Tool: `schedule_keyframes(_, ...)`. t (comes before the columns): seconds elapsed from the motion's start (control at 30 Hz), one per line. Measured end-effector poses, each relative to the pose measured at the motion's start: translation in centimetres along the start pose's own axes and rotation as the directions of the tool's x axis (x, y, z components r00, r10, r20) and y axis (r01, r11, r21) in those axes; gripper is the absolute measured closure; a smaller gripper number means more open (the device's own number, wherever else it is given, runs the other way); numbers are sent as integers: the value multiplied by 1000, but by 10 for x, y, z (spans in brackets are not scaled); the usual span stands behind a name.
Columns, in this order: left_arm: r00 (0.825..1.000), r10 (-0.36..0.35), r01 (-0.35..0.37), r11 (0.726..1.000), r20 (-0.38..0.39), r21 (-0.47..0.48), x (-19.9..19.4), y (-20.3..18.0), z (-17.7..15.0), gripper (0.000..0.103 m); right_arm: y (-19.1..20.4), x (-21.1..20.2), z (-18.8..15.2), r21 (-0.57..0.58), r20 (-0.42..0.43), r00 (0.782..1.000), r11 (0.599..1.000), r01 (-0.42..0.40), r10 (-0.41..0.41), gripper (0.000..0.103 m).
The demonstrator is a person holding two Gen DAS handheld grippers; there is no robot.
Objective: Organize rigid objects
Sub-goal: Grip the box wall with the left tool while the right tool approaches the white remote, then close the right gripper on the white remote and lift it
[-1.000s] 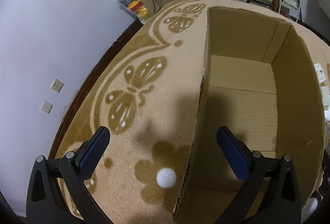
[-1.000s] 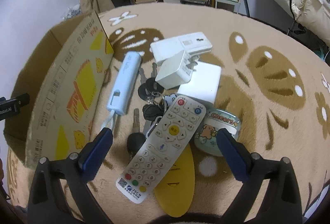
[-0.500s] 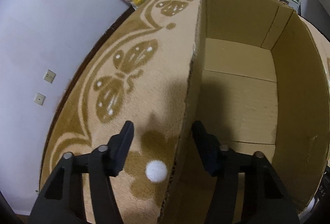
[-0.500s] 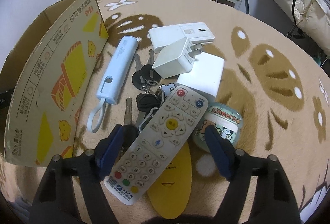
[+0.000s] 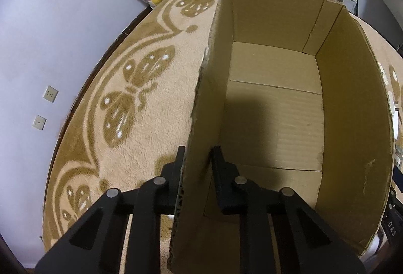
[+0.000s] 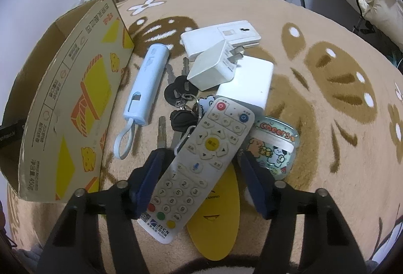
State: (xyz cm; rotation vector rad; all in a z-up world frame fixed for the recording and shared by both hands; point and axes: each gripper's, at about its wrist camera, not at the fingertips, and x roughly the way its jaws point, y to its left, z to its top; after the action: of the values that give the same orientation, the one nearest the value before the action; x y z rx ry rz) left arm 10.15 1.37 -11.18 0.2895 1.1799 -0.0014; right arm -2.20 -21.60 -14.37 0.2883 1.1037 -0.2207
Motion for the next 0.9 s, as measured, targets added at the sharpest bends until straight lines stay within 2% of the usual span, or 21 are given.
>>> schedule_keyframes(0.17, 1000, -4, 4, 1000, -3, -7, 0, 0, -1, 86, -3, 0, 2, 30, -1, 999, 999, -44, 44, 38)
schedule_keyframes(0.3, 1000, -1, 1, 1000, -2, -2, 1, 0, -2, 85, -9, 14, -2, 93, -92, 988, 989, -114, 122, 42)
schedule_keyframes(0.47, 1000, -2, 2, 1000, -5, -6, 1, 0, -2, 85, -19, 16, 0, 136, -79, 988, 983, -124, 136, 51)
schedule_keyframes(0.67, 1000, 4, -4, 1000, -3, 1, 2, -1, -3, 85, -13, 23, 8, 119, -59, 995, 990, -72, 80, 50)
schedule_keyframes(0.9, 1000, 13, -13, 1000, 0, 9, 1, -1, -4, 85, 11, 29, 3, -5, -46, 997, 999, 53, -54, 49)
